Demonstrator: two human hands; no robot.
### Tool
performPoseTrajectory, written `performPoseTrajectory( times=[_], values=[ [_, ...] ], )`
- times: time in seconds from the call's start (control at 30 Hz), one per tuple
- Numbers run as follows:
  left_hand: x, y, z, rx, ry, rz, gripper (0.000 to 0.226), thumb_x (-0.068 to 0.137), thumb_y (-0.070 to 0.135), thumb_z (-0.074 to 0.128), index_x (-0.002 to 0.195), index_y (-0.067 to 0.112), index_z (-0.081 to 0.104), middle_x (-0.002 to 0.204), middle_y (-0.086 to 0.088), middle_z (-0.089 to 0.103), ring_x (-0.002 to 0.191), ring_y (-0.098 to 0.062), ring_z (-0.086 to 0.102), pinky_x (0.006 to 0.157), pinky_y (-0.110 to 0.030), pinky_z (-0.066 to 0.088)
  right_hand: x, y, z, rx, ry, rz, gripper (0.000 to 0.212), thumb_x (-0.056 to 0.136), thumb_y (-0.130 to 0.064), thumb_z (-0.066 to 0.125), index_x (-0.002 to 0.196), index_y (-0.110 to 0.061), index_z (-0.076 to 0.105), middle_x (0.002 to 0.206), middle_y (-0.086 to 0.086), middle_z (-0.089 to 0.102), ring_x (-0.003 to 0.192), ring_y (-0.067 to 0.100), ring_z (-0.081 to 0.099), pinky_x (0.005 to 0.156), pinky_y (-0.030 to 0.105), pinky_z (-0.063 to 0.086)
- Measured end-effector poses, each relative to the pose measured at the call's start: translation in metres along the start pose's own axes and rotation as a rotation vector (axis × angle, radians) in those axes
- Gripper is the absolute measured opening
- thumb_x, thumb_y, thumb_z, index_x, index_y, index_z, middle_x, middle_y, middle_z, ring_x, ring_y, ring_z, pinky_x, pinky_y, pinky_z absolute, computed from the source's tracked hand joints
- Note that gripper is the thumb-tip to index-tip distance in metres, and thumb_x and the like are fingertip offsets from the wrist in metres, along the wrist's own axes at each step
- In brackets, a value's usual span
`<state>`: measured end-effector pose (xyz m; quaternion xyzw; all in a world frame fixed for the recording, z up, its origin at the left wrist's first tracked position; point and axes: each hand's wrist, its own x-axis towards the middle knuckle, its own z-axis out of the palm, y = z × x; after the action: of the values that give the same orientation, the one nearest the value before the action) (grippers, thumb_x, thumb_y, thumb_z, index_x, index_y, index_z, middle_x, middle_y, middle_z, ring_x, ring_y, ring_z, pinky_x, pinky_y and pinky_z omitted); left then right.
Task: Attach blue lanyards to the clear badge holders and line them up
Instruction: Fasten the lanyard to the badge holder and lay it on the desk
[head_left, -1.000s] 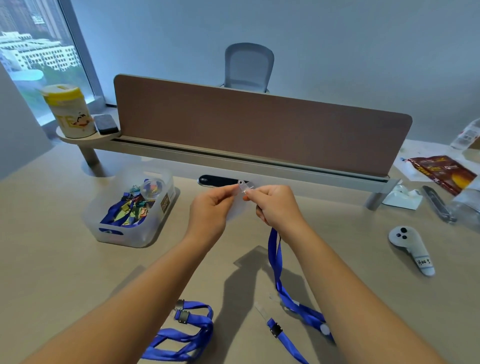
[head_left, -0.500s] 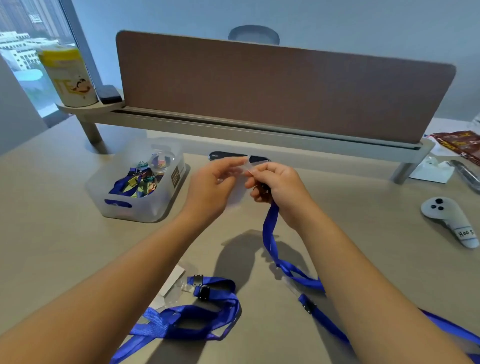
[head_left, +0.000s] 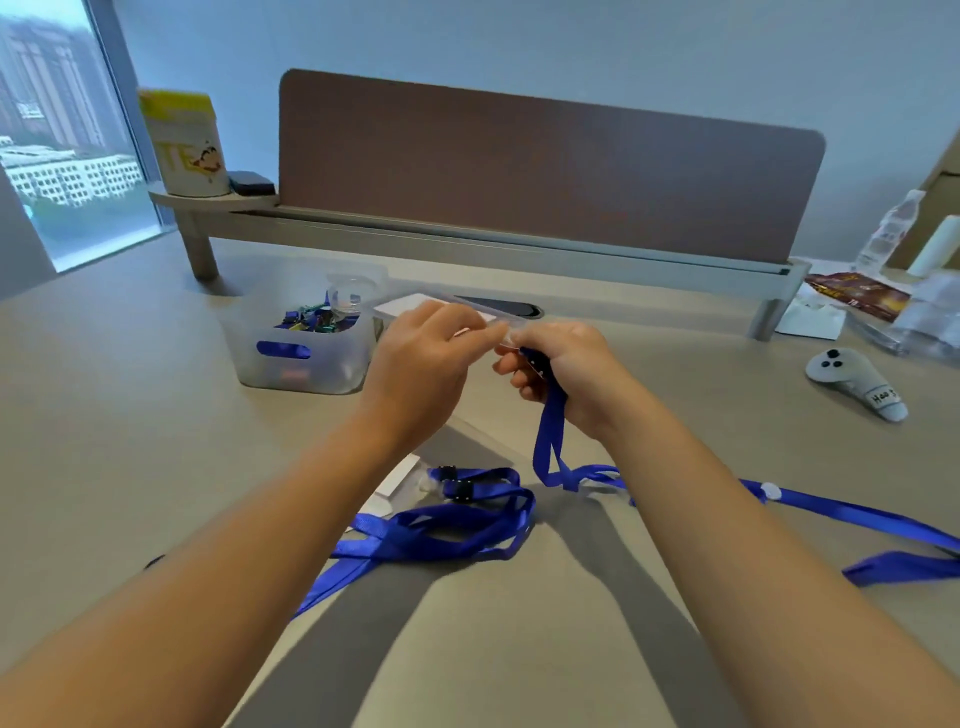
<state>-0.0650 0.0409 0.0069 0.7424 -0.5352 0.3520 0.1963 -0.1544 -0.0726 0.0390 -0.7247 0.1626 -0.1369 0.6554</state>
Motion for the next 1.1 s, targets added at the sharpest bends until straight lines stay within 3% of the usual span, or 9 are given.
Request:
performPoseTrajectory(
  times=[0.17, 0.3, 0.4, 0.5, 0.63, 0.73, 0.83, 0.97, 1.1],
  values=[
    [-0.007, -0.008, 0.009, -0.07, -0.018, -0.076, 0.03, 0.08, 0.009, 0.046, 0.095, 0.001, 0.07, 0.077, -0.02, 0.073, 0.065, -0.032, 0.069, 0.055, -0.035, 0.057, 0.013, 0.011, 0.007, -0.032, -0.007, -0.028, 0.023, 0.092, -0.014, 0.047, 0.073, -0.011, 0.06, 0.063, 0.001, 0.059, 0.052, 0.008, 0.05, 0.048, 0.014, 0.044],
    [-0.003, -0.013, 0.024, -0.098, -0.023, -0.13, 0.028, 0.076, 0.004, 0.057, 0.1, 0.0, 0.068, 0.084, -0.022, 0.073, 0.07, -0.035, 0.069, 0.059, -0.037, 0.057, 0.031, 0.017, 0.005, -0.053, 0.008, -0.056, 0.024, 0.092, -0.015, 0.049, 0.071, -0.013, 0.061, 0.061, -0.001, 0.06, 0.045, 0.004, 0.051, 0.044, 0.01, 0.045],
    [0.005, -0.011, 0.03, -0.203, -0.005, -0.223, 0.036, 0.077, 0.013, 0.055, 0.11, 0.002, 0.064, 0.099, -0.021, 0.071, 0.086, -0.036, 0.067, 0.072, -0.037, 0.054, 0.042, 0.016, 0.001, -0.085, 0.018, -0.094, 0.026, 0.092, -0.013, 0.049, 0.069, -0.014, 0.06, 0.061, -0.002, 0.06, 0.044, 0.003, 0.052, 0.044, 0.009, 0.045],
    [0.019, -0.01, 0.033, -0.418, 0.071, -0.396, 0.033, 0.088, 0.017, 0.051, 0.117, 0.003, 0.059, 0.112, -0.018, 0.067, 0.1, -0.029, 0.062, 0.082, -0.028, 0.045, 0.051, 0.012, -0.004, -0.144, 0.005, -0.144, 0.026, 0.092, -0.013, 0.049, 0.068, -0.017, 0.059, 0.063, -0.003, 0.06, 0.052, 0.006, 0.051, 0.045, 0.008, 0.045],
    [0.04, -0.01, 0.035, -0.559, 0.056, -0.583, 0.026, 0.089, 0.019, 0.051, 0.107, 0.003, 0.061, 0.104, -0.015, 0.067, 0.09, -0.016, 0.058, 0.077, -0.023, 0.047, 0.062, 0.008, -0.012, -0.235, -0.005, -0.222, 0.027, 0.093, -0.014, 0.046, 0.069, -0.017, 0.057, 0.065, -0.003, 0.058, 0.056, 0.007, 0.05, 0.045, 0.005, 0.043],
    [0.05, -0.011, 0.038, -0.642, -0.007, -0.676, 0.024, 0.088, 0.019, 0.052, 0.102, 0.003, 0.064, 0.093, -0.008, 0.063, 0.09, -0.022, 0.061, 0.079, -0.029, 0.05, 0.07, 0.012, -0.017, -0.289, 0.004, -0.268, 0.022, 0.094, -0.012, 0.044, 0.082, -0.006, 0.061, 0.064, -0.003, 0.057, 0.056, 0.007, 0.05, 0.045, 0.004, 0.042],
    [0.054, -0.01, 0.041, -0.719, -0.095, -0.769, 0.024, 0.088, 0.019, 0.053, 0.101, 0.003, 0.065, 0.095, -0.012, 0.065, 0.095, -0.028, 0.063, 0.083, -0.035, 0.052, 0.076, 0.018, -0.019, -0.325, 0.006, -0.279, 0.022, 0.094, -0.011, 0.044, 0.093, -0.001, 0.063, 0.064, -0.003, 0.057, 0.057, 0.007, 0.049, 0.044, 0.003, 0.042],
    [0.054, -0.011, 0.041, -0.778, -0.139, -0.828, 0.02, 0.088, 0.016, 0.053, 0.097, 0.002, 0.064, 0.098, -0.017, 0.065, 0.096, -0.029, 0.063, 0.081, -0.034, 0.052, 0.078, 0.023, -0.018, -0.362, -0.007, -0.313, 0.018, 0.094, -0.012, 0.044, 0.088, -0.007, 0.059, 0.064, -0.005, 0.056, 0.058, 0.006, 0.05, 0.048, 0.005, 0.044],
    [0.058, -0.014, 0.042, -0.763, -0.126, -0.805, 0.017, 0.087, 0.013, 0.055, 0.093, 0.001, 0.065, 0.09, -0.012, 0.062, 0.092, -0.027, 0.061, 0.073, -0.027, 0.051, 0.081, 0.027, -0.016, -0.379, 0.022, -0.352, 0.023, 0.094, -0.014, 0.044, 0.095, 0.001, 0.062, 0.065, -0.005, 0.054, 0.06, 0.006, 0.05, 0.054, 0.009, 0.044]
  ],
)
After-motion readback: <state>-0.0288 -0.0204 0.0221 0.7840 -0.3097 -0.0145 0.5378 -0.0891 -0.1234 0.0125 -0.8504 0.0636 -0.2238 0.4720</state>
